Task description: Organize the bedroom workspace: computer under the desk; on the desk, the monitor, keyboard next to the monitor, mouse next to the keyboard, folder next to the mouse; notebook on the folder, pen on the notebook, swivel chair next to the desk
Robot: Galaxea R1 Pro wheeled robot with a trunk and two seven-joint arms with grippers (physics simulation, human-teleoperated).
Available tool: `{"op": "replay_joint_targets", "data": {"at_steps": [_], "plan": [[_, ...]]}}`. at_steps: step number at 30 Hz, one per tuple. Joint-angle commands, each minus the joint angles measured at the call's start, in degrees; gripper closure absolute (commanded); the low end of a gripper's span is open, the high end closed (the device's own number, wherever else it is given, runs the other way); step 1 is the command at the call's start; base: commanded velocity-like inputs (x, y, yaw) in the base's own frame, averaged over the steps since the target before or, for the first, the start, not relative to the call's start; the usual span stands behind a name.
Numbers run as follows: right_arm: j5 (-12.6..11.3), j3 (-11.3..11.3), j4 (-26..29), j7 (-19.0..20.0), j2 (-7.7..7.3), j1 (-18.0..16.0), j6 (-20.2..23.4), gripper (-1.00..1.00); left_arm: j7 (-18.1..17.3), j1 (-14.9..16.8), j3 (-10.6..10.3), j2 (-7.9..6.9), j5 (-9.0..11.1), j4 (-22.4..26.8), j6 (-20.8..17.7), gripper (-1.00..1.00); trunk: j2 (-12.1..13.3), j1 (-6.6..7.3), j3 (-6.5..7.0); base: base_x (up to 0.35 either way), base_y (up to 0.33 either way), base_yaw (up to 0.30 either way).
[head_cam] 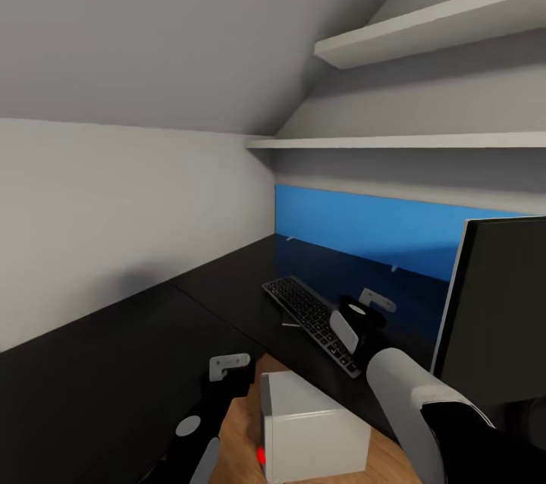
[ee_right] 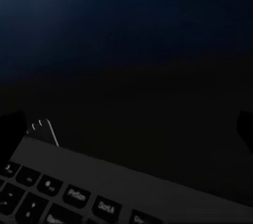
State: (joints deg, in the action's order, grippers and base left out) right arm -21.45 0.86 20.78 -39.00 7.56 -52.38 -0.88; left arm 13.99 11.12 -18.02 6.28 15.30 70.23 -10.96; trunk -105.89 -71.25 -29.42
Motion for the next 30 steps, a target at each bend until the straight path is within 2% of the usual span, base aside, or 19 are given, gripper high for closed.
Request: {"op": "replay_joint_targets", "data": {"at_steps": [1,4,6,9,22,25,28,30], "plan": [[-0.3,0.1,0.0,-0.2,0.00,0.0,-0.1,-1.00,0.4,0.0,-0.1,-0.02,0.5,0.1,-0.2,-1.00,-0.5,-0.22,-0.25,0.000,0.000,0.000],[-0.9,0.1,0.1,-0.2,-0.02,0.0,-0.1,-1.00,0.4,0.0,-0.1,-0.02,0.5,0.1,-0.2,-1.00,-1.7,-0.88,-0.79,0.000,0.000,0.000],[-2.6,0.1,0.1,-0.2,-0.06,0.0,0.0,-1.00,0.4,0.0,-0.1,-0.04,0.5,0.1,-0.2,-1.00,-2.5,-1.32,-1.15,0.000,0.000,0.000],[-3.7,0.1,0.1,-0.1,-0.12,0.0,0.0,-1.00,0.4,0.0,-0.2,-0.04,0.5,0.1,-0.2,-1.00,-3.7,-1.98,-1.69,0.000,0.000,0.000],[-4.6,0.0,0.2,-0.1,-0.24,0.0,0.1,-1.00,0.4,0.0,-0.2,-0.04,0.5,0.0,-0.2,-1.00,-3.7,-1.98,-1.69,0.000,0.000,0.000],[-5.6,-0.1,0.2,-0.1,-0.25,0.0,0.2,-1.00,0.4,0.0,-0.2,-0.04,0.5,0.0,-0.2,-1.00,-3.7,-1.98,-1.69,0.000,0.000,0.000],[-8.4,0.0,0.2,-0.1,-0.63,0.0,0.2,-1.00,0.4,0.0,-0.2,-0.04,0.5,0.0,-0.2,-1.00,-3.7,-1.98,-1.69,0.000,0.000,0.000],[-8.9,0.0,0.2,0.0,-0.95,0.0,0.2,-1.00,0.4,0.0,-0.2,-0.04,0.5,0.0,-0.2,-1.00,-3.7,-1.98,-1.69,0.000,0.000,0.000]]}}
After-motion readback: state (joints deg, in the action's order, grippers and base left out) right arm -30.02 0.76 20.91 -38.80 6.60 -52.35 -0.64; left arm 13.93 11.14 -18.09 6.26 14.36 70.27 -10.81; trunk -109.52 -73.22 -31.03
